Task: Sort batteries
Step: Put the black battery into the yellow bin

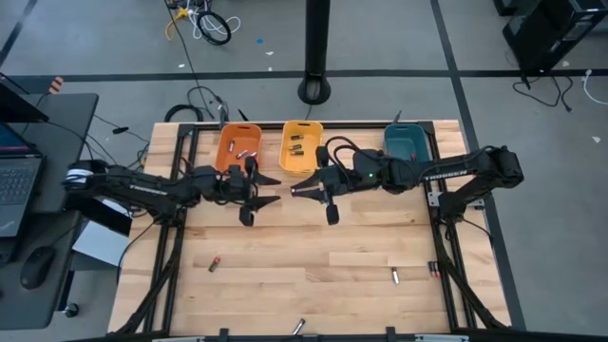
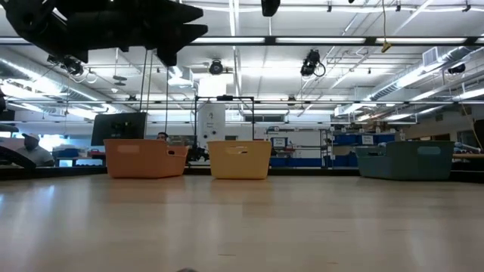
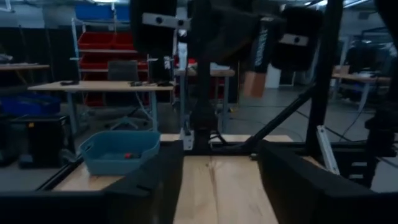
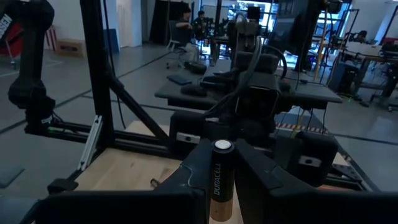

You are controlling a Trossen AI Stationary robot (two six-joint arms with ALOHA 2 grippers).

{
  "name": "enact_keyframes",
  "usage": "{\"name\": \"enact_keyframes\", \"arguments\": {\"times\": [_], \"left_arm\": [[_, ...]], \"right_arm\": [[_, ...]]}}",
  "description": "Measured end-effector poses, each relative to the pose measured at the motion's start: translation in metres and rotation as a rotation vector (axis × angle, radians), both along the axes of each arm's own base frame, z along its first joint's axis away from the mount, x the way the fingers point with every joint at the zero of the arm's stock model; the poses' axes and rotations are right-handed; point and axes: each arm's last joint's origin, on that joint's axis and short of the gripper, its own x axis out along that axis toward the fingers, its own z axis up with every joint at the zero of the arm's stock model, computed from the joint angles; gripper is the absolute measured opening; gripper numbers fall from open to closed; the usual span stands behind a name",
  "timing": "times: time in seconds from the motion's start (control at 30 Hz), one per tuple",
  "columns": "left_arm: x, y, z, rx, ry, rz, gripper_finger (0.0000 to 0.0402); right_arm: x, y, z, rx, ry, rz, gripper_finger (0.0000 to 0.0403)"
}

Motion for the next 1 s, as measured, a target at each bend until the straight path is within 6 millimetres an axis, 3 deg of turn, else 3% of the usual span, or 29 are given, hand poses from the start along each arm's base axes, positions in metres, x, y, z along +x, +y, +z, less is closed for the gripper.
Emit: {"name": "enact_keyframes", "arguments": {"times": [0.27, 0.47, 0.63, 0.77, 1.0], "left_arm": [[-0.001, -0.003, 0.002, 0.018, -0.015, -0.063, 0.0269], [-0.008, -0.018, -0.001, 0.119, 0.078, -0.115, 0.0261], [-0.015, -0.031, -0.003, 0.161, 0.145, -0.060, 0.0242], [-0.018, -0.038, -0.003, 0.182, 0.172, 0.014, 0.0226], [-0.021, -0.045, -0.004, 0.163, 0.190, 0.030, 0.0204]], "right_arm": [[0.000, 0.000, -0.003, -0.011, 0.027, 0.001, 0.0056], [-0.001, -0.001, -0.013, -0.023, 0.129, -0.028, 0.0056], [-0.005, -0.005, -0.028, -0.026, 0.290, -0.082, 0.0056], [-0.011, -0.007, -0.044, 0.015, 0.412, -0.101, 0.0056], [-0.027, -0.017, -0.095, 0.138, 0.542, -0.177, 0.0056]]}}
